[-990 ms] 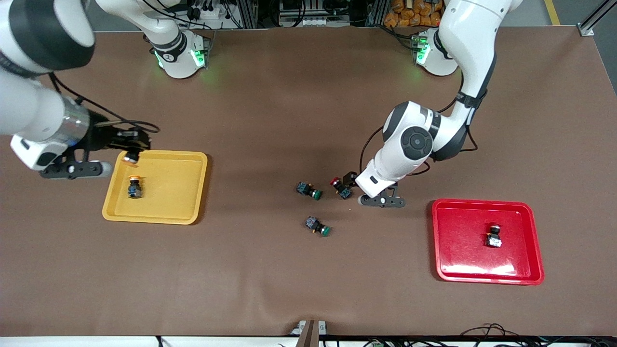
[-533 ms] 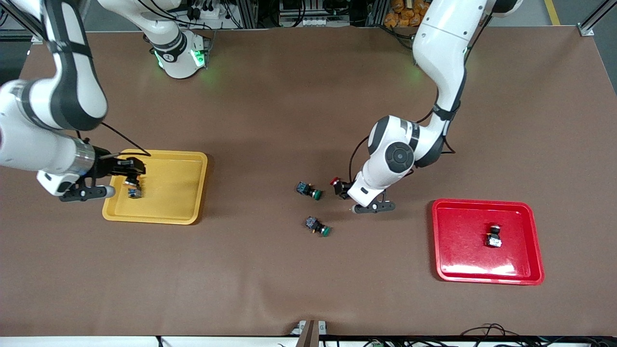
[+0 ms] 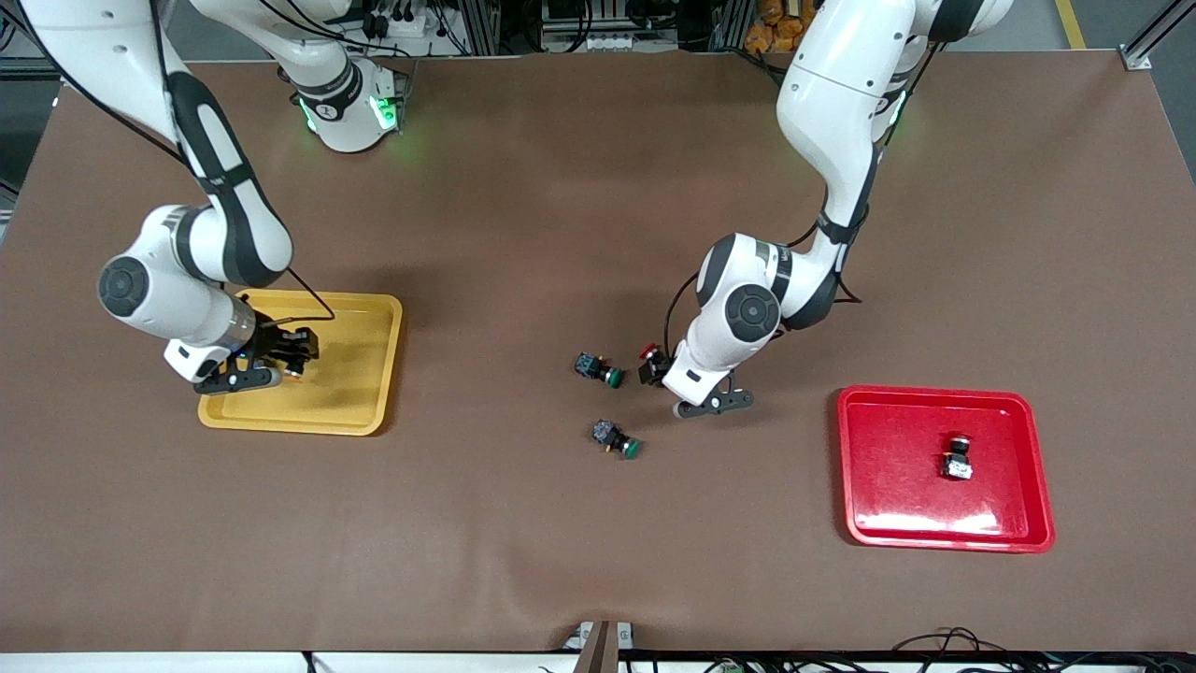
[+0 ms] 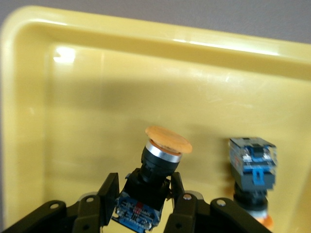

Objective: Place red and yellow buttons in trays
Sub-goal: 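Release the yellow button into the yellow tray with the right gripper, then carry the red button into the red tray and open the left gripper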

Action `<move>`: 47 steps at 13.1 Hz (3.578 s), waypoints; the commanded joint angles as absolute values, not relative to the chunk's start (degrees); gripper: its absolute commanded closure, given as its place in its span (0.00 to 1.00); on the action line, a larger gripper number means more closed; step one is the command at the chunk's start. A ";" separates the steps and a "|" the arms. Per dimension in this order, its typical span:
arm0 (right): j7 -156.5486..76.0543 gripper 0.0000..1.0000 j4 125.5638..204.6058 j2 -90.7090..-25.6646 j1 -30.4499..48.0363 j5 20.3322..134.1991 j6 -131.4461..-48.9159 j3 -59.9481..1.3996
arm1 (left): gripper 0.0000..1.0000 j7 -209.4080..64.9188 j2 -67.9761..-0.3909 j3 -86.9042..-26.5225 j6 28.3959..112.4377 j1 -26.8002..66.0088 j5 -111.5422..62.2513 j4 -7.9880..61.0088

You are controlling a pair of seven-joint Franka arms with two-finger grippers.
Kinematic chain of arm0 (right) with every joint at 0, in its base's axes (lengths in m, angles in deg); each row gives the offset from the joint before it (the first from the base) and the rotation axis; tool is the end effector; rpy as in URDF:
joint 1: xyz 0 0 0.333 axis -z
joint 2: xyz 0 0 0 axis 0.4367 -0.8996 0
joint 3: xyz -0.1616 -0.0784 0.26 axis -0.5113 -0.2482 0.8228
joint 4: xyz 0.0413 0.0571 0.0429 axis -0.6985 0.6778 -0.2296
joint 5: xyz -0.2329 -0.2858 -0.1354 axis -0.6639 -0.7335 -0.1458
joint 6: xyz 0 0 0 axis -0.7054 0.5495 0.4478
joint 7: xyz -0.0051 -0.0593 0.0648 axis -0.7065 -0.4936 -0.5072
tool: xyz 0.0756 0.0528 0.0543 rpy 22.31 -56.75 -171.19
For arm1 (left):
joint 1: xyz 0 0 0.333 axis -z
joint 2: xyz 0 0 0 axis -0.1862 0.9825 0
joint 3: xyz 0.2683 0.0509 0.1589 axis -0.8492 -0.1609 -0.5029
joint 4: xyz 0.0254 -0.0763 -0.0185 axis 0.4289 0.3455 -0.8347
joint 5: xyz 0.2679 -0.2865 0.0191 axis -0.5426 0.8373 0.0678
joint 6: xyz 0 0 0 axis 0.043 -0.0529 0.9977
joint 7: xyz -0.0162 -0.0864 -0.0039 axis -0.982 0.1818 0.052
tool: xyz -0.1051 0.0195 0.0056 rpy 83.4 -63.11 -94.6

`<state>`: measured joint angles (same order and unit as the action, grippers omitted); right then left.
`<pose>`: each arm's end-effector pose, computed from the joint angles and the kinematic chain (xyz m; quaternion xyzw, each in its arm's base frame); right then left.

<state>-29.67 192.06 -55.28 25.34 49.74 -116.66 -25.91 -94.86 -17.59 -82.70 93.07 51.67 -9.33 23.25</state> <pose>0.5490 -0.0153 0.2120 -0.9967 -0.0571 0.0323 0.0471 0.5638 -0.3814 0.1771 0.9898 0.1052 -0.0343 0.0894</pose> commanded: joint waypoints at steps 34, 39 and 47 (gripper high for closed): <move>-32.71 0.00 151.84 -44.39 26.94 42.79 -65.88 -24.79 | 1.00 -37.32 -27.74 -88.05 84.97 25.67 -31.97 21.36; -28.24 0.00 162.22 -36.05 28.01 41.30 -70.99 -27.94 | 1.00 -36.79 -21.58 -87.96 91.33 23.03 -28.74 21.54; -25.06 0.00 153.78 -35.78 28.62 41.30 -61.06 -32.26 | 0.07 -37.76 -17.27 -87.96 91.42 24.18 -26.17 21.19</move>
<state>-25.16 154.29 -35.96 28.08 42.04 -62.78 -32.80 -37.79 -17.33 -87.75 90.81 23.94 -26.97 21.60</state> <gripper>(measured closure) 0.000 0.520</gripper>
